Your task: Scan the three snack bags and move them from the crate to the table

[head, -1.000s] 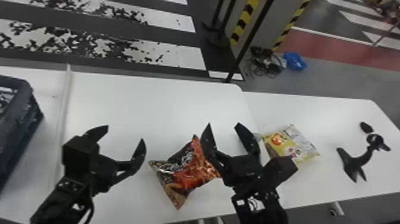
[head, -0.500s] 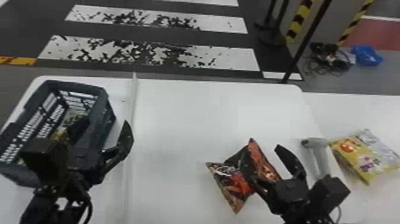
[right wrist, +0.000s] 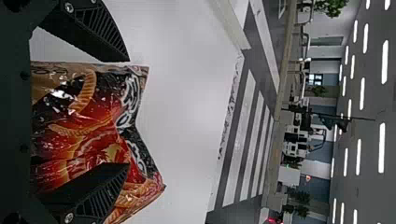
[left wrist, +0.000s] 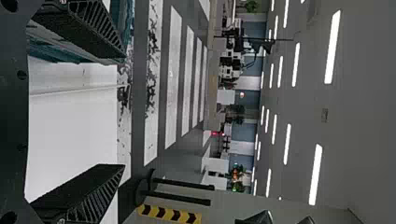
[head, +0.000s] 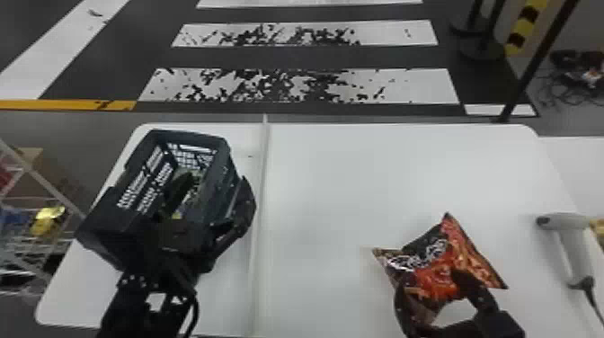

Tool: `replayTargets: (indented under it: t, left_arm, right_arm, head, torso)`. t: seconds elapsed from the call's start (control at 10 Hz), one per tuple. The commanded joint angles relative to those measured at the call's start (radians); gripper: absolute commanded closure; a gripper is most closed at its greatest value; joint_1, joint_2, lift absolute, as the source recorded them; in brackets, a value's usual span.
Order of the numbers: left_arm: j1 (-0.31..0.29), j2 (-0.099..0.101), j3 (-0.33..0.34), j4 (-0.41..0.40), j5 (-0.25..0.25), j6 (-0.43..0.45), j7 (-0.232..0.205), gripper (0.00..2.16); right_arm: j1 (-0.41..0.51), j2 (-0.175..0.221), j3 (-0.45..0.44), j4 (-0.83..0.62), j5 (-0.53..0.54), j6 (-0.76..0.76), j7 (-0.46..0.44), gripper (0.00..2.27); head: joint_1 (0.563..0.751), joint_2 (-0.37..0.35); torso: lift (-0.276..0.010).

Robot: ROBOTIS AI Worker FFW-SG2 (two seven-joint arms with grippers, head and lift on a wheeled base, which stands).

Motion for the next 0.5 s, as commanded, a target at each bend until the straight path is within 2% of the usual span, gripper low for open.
replayTargets:
  t: [0.0,0.4]
  left_arm:
    - [-0.001,0.001,-0.005,0.004,0.000,0.002,-0.002,0.03]
    - [0.000,0.006,-0.007,0.004,0.014,0.002,-0.019,0.03]
  right_arm:
    - [-0.001,-0.009,0.035,0.030,0.071,0.011,-0.040,0.09]
    - [-0.045,-0.043,0.161,0.090,0.239,0.103,-0.206,0.09]
  head:
    - [0.695,0.095]
    - [0.695,0.099]
  torso:
    - [-0.062]
    - [-0.062]
